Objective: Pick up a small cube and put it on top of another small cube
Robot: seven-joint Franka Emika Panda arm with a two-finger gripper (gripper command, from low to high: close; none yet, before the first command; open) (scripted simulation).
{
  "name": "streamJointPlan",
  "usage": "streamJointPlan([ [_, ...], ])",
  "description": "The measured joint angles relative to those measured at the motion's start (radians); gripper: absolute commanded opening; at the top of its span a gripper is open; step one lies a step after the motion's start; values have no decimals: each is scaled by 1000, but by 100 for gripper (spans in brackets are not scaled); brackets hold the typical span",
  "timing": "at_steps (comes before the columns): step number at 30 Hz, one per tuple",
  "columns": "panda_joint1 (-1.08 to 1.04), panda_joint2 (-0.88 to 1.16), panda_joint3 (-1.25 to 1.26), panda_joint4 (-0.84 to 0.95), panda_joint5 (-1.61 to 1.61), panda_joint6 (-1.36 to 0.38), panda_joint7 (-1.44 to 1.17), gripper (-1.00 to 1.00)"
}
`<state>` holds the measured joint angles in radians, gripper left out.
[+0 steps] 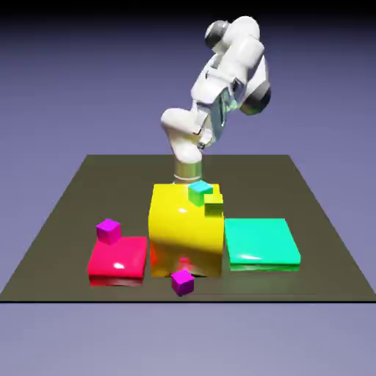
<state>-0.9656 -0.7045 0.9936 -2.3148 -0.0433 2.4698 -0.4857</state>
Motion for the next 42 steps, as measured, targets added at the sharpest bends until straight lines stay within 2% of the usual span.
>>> streamJointPlan([
  [42, -1456, -200, 1480, 737, -64, -845, -1827, 0],
])
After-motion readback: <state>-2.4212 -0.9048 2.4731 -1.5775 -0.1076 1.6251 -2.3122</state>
